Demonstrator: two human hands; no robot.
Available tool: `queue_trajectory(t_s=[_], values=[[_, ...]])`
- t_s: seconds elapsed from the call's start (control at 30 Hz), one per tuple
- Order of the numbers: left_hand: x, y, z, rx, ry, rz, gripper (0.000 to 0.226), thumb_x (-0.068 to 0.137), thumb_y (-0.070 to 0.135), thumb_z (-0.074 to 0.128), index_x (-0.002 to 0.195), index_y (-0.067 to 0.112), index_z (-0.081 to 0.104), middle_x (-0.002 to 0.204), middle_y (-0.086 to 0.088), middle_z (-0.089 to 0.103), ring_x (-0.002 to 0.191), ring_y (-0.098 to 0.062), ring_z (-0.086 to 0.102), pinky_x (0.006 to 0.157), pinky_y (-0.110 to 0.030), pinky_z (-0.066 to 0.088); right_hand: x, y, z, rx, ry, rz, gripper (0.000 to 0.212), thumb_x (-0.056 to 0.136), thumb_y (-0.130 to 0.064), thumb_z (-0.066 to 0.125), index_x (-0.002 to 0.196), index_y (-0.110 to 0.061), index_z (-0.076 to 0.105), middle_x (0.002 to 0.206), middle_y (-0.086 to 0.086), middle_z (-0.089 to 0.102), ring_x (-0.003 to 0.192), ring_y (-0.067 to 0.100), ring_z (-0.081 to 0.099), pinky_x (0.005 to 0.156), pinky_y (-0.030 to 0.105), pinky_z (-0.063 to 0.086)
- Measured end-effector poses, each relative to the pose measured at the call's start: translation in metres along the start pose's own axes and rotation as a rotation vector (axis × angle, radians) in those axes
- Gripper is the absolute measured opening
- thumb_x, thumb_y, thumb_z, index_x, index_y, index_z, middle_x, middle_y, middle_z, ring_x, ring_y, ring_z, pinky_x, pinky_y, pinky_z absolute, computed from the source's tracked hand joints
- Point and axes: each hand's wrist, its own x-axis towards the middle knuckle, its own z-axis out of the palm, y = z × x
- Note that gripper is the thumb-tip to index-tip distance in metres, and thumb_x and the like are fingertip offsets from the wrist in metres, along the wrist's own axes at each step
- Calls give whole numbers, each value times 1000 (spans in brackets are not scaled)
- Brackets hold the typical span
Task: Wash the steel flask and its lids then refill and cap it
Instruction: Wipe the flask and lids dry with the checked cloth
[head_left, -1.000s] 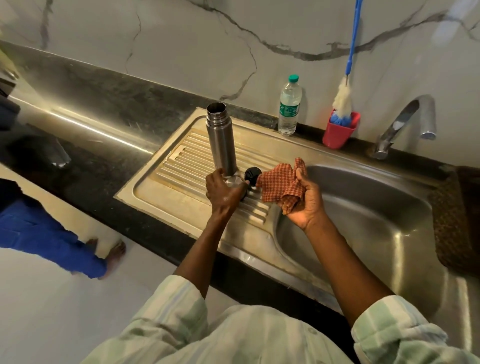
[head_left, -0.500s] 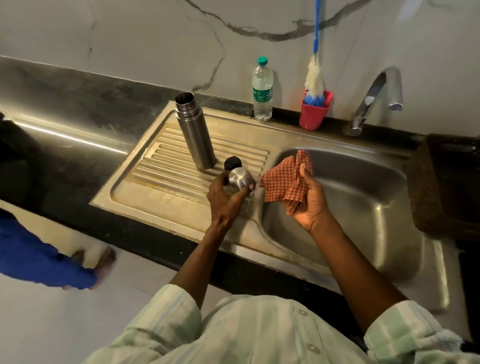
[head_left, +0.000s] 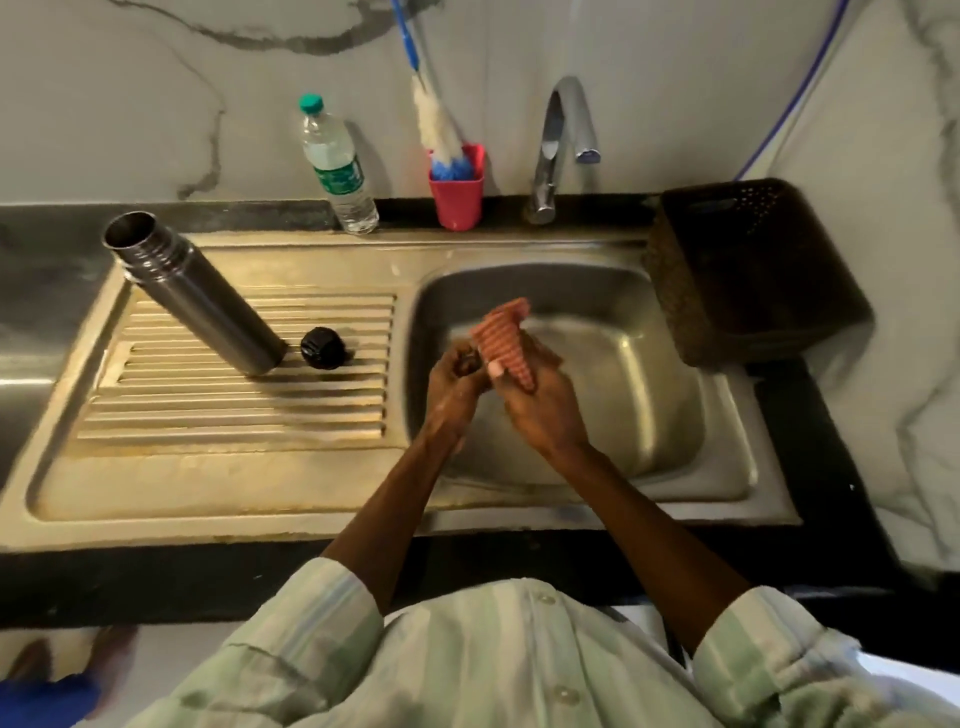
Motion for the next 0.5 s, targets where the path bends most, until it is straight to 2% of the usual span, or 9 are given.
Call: queue_trajectory(t_s=[0.03, 0.07, 0.13, 0.2, 0.27, 0.33, 0.4, 0.43, 0.5], values=[[-3, 0, 2, -6, -38, -6, 34, 73, -2, 70, 106, 7, 68, 89, -2, 74, 86, -15, 70, 78, -28, 55, 0, 6, 2, -75, -33, -61, 47, 94, -34, 61, 138, -22, 53, 140, 0, 55, 131, 11, 47, 108, 20, 36], [-5, -2, 2, -17, -72, -17, 37, 74, -1, 68, 110, 4, 68, 93, -5, 74, 90, -19, 69, 81, -31, 56, 0, 9, 4, -75, -35, -68, 52, 94, -32, 62, 143, -20, 48, 147, -1, 48, 137, 11, 39, 112, 19, 29], [-8, -2, 1, -56, -156, -34, 33, 83, 0, 65, 117, 1, 66, 99, -8, 74, 97, -24, 68, 89, -38, 55, 4, 6, 4, 57, 4, 53, 51, 92, -32, 65, 140, -21, 51, 137, -7, 55, 126, 9, 50, 104, 16, 39], [-11, -1, 0, -99, -224, -46, 35, 86, 7, 64, 121, 0, 64, 100, -5, 74, 97, -21, 67, 90, -36, 53, 12, 5, 1, 263, 1, 265, 47, 84, -43, 68, 127, -24, 62, 119, -6, 68, 107, 15, 65, 96, 33, 53], [-12, 4, 1, -142, -248, -59, 45, 85, 10, 68, 127, -3, 59, 104, -5, 73, 97, -17, 68, 88, -31, 54, 22, 8, -8, 618, -48, 470, 52, 75, -49, 71, 116, -19, 69, 116, 12, 70, 102, 28, 67, 97, 50, 51], [-12, 11, 5, -145, -234, -76, 45, 85, 11, 71, 127, -2, 61, 107, -7, 73, 97, -18, 69, 85, -29, 56, 25, 5, -14, 894, -53, 590, 38, 82, -43, 69, 110, -17, 72, 123, 22, 65, 105, 37, 63, 96, 57, 46], [-11, 18, 8, -161, -161, -112, 33, 86, 9, 70, 117, 1, 62, 100, -11, 71, 86, -19, 70, 78, -30, 58, 21, 2, -10, 779, 33, 497, 29, 92, -36, 63, 112, -15, 70, 114, 17, 70, 105, 36, 66, 92, 52, 51], [-9, 21, 8, -188, -100, -142, 24, 88, 5, 68, 110, 1, 61, 94, -13, 70, 78, -19, 70, 73, -29, 59, 16, 1, -6, 609, 75, 399, 29, 94, -34, 62, 116, -15, 68, 111, 9, 72, 103, 28, 68, 89, 43, 55], [-6, 22, 8, -216, -11, -188, 2, 93, 2, 62, 94, 4, 62, 81, -10, 69, 70, -18, 67, 69, -29, 57, 2, -2, 3, 291, 87, 129, 35, 95, -30, 62, 128, -19, 62, 127, -8, 63, 111, 7, 62, 92, 22, 50]])
